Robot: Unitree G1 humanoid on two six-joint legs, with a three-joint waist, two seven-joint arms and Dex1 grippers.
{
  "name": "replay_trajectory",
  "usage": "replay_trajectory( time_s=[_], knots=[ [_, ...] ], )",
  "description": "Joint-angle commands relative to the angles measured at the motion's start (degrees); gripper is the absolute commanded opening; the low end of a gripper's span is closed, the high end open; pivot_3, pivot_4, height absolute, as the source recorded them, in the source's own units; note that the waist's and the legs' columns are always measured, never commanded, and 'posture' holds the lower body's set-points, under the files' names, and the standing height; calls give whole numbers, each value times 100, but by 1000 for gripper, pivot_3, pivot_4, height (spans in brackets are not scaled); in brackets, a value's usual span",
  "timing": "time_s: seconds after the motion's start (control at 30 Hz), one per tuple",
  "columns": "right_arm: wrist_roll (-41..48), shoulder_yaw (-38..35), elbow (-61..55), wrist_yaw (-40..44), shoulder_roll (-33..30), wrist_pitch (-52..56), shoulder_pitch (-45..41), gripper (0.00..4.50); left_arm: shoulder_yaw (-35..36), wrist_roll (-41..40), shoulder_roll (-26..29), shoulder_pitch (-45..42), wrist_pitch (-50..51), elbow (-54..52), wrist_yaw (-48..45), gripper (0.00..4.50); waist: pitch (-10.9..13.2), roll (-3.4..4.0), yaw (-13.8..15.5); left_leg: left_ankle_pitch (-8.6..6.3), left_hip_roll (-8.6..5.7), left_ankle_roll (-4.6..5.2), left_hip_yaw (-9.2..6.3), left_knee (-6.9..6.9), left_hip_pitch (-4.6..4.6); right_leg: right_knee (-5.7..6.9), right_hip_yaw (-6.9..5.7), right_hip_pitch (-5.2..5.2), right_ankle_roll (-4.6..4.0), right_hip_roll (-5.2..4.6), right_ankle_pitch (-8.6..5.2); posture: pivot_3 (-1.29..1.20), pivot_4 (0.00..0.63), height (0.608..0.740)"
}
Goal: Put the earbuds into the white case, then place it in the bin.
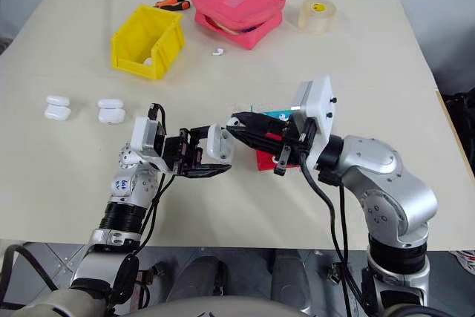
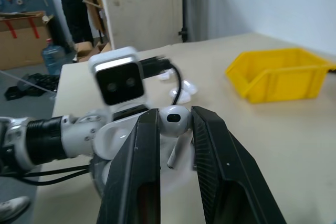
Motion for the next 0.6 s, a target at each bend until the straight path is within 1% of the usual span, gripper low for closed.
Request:
replay_trajectory(
  time_s=[0.03, 0.37, 0.6],
  knots=[
    [100, 191, -233, -104, 33, -231, -6, 503, 30, -93, 14, -56, 65, -164, -25, 2777, 0, 0, -3, 0, 0, 0, 2, 0, 1, 0, 2, 0, 0, 0, 0, 0, 150, 740],
    [-264, 847, 138, -129, 155, -862, -50, 503, -9, -223, 122, 114, 383, -612, -124, 2777, 0, 0, 0, -1, -1, 1, 1, 0, 0, 0, 2, 0, 0, -1, 0, 0, 150, 740],
    [-490, 1102, 435, -46, 171, -1227, -65, 503, -44, -279, 180, 263, 586, -937, -153, 2777, 0, 1, 5, -1, -1, 1, 0, 0, 1, 0, 2, 0, 0, 0, 0, 0, 150, 740]
  ],
)
